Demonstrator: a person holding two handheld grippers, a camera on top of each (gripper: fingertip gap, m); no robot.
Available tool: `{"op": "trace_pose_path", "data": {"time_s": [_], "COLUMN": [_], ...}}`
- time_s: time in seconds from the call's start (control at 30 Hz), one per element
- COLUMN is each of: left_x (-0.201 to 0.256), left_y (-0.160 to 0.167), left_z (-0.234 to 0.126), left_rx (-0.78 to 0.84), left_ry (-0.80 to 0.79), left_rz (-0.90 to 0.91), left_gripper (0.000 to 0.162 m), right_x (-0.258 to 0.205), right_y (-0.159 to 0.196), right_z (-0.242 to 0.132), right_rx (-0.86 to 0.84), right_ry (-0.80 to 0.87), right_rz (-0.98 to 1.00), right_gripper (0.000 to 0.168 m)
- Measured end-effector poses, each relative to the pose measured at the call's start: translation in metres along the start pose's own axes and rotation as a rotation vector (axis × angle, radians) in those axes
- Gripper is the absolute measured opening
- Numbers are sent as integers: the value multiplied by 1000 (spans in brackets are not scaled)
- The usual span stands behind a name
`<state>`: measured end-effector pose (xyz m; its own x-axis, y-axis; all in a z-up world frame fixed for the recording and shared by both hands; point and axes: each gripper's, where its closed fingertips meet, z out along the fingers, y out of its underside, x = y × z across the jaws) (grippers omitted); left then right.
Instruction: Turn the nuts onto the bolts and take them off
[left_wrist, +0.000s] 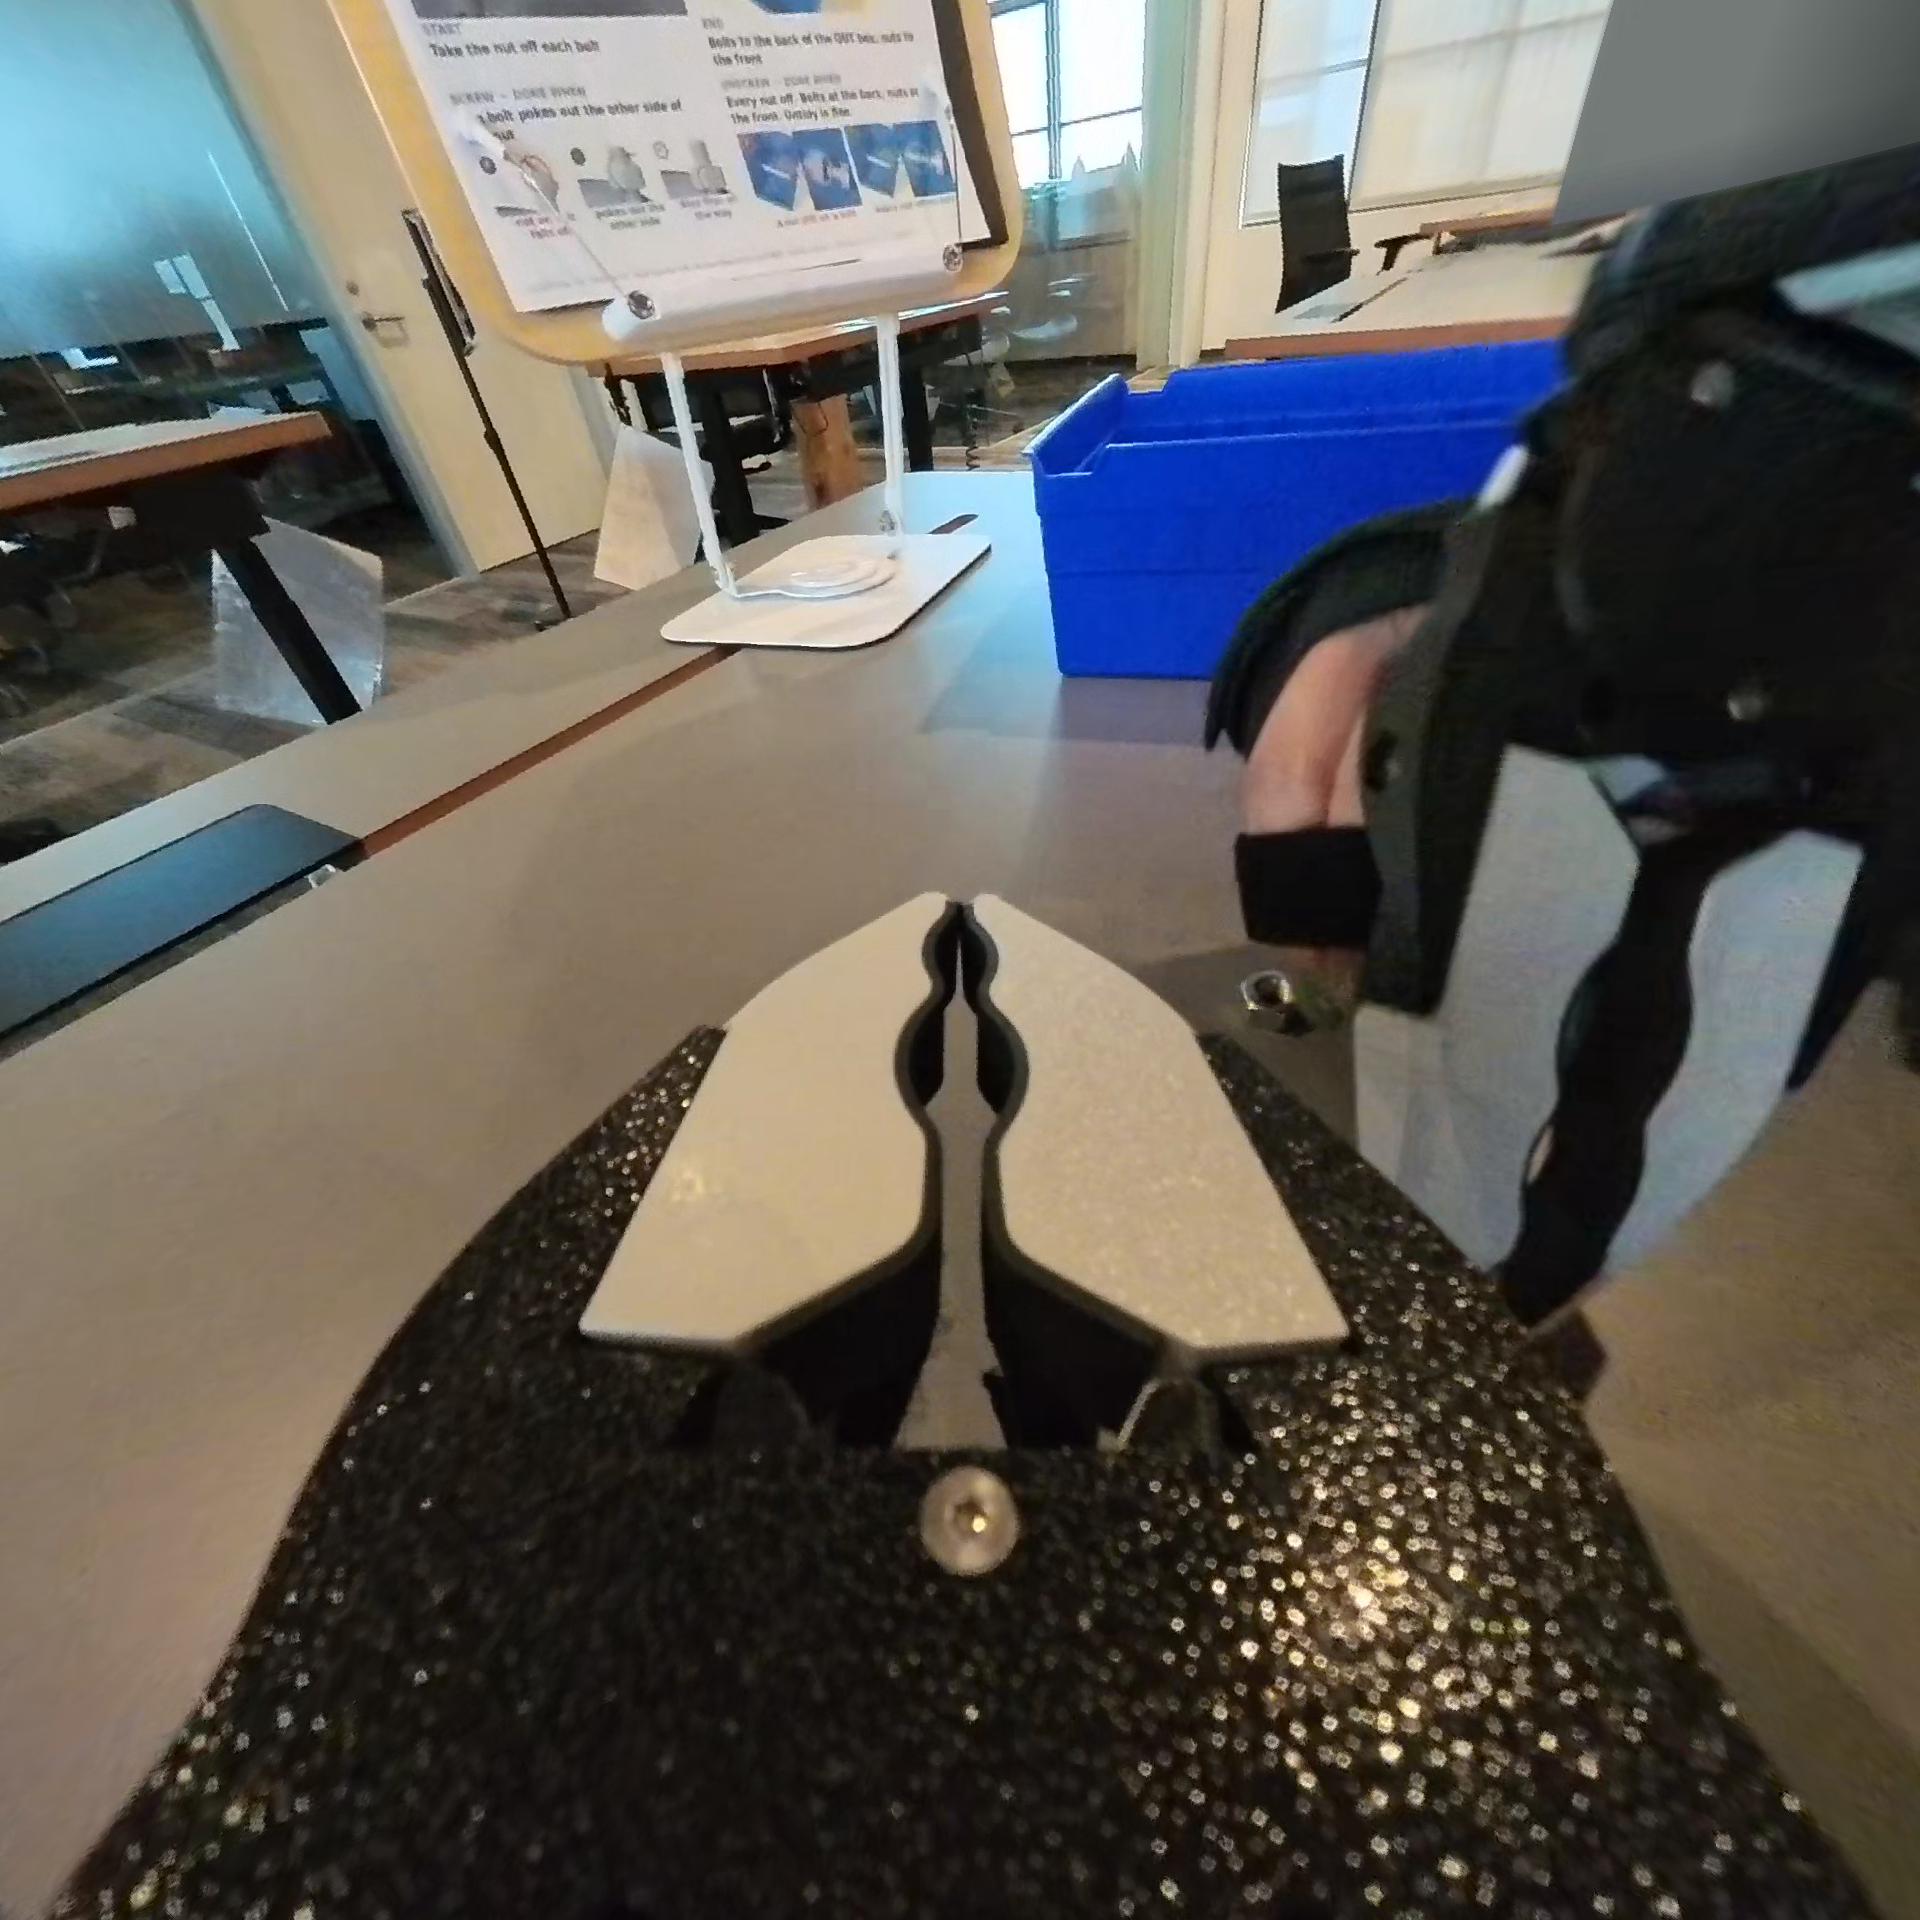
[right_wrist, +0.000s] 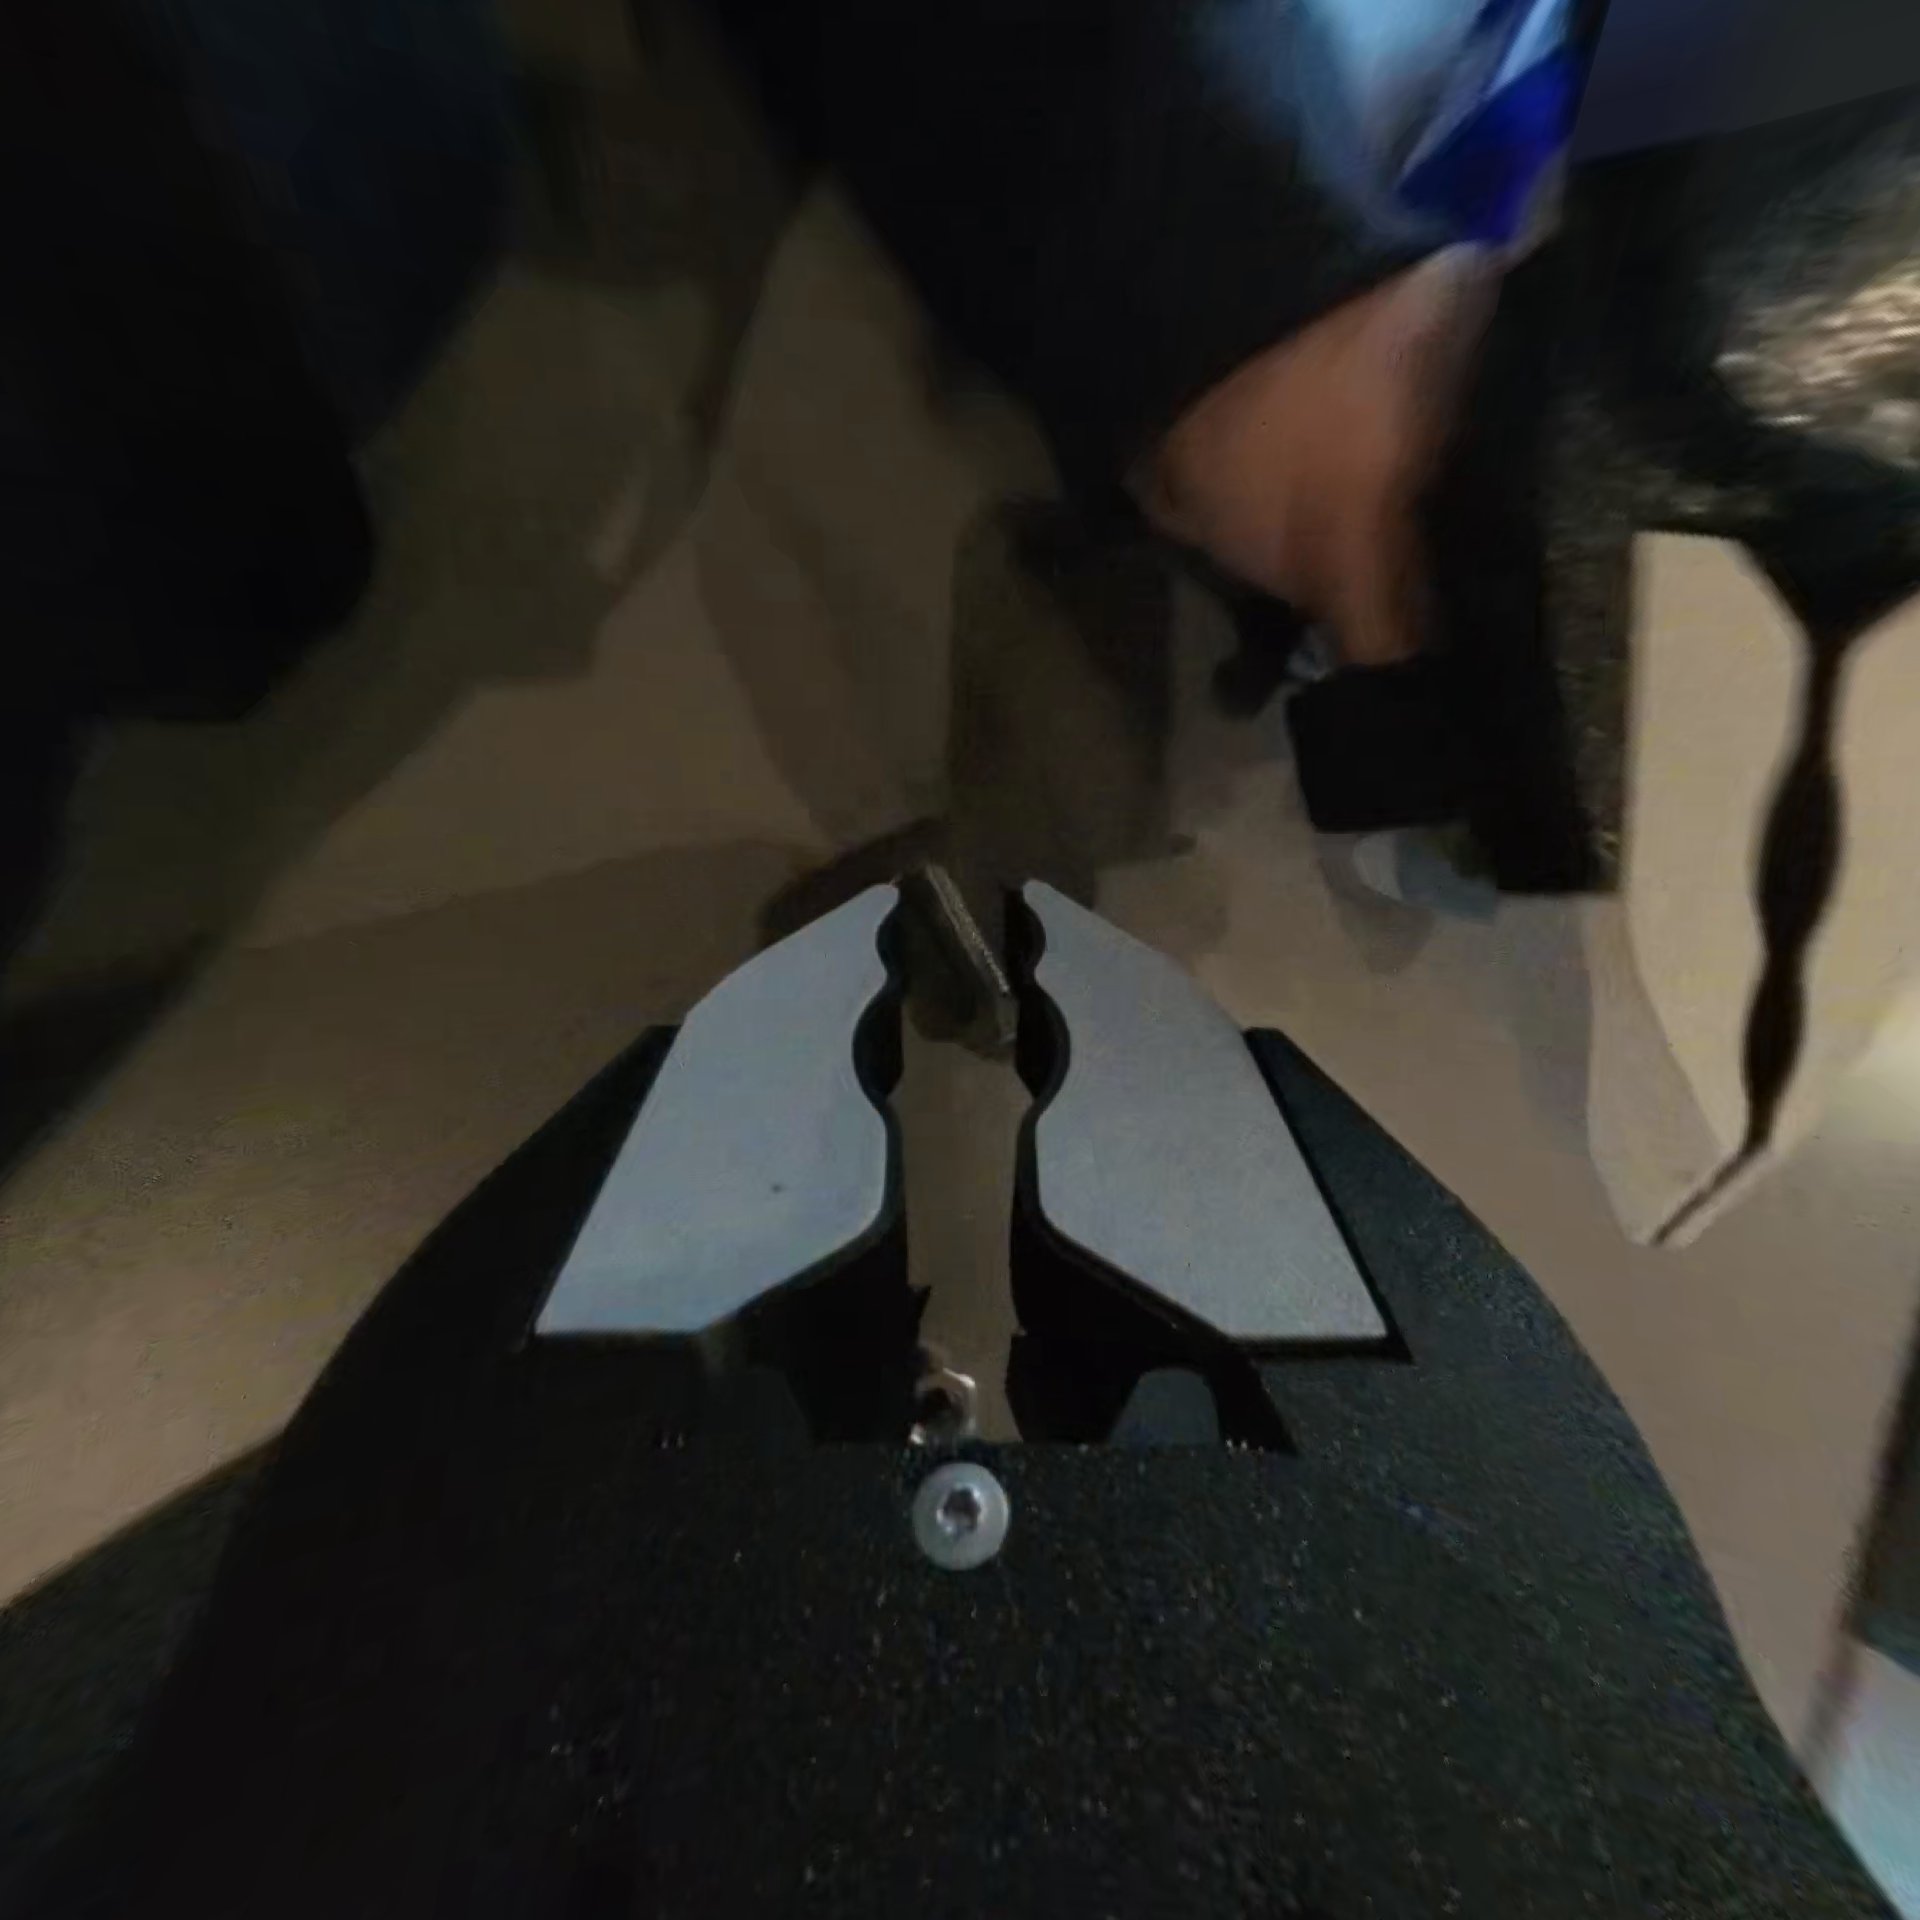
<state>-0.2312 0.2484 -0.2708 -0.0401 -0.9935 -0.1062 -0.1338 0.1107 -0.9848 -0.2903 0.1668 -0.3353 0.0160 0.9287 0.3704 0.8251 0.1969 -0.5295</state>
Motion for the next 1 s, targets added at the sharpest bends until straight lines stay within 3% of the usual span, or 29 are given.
{"op": "trace_pose_path", "data": {"time_s": [0.07, 0.27, 0.5, 0.63, 0.77, 0.9, 0.97, 1.0], "left_x": [0, 0, 0, -4, -4, 15, 38, 47], "left_y": [0, 1, 1, -1, -3, -12, -26, -32], "left_z": [0, 0, 0, -1, -3, -3, -9, -13], "left_rx": [1, -7, -7, 11, 29, 88, 179, 214], "left_ry": [-2, 2, 0, -8, 9, 145, 294, 346], "left_rz": [-1, -6, -9, -37, -63, -61, -43, -30], "left_gripper": [0, 0, 0, 0, 0, 0, 40, 51], "right_x": [0, 1, 4, 22, 43, 57, 64, 65], "right_y": [8, 10, 14, 8, -5, -2, -2, -4], "right_z": [9, 16, 15, -9, -53, -87, -100, -105], "right_rx": [-134, -254, -238, 38, 465, 804, 913, 960], "right_ry": [-3, -99, -103, 15, 132, 209, 227, 218], "right_rz": [-89, -123, -7, 189, 423, 576, 615, 626], "right_gripper": [16, 17, 10, 10, 9, 9, 9, 9]}}
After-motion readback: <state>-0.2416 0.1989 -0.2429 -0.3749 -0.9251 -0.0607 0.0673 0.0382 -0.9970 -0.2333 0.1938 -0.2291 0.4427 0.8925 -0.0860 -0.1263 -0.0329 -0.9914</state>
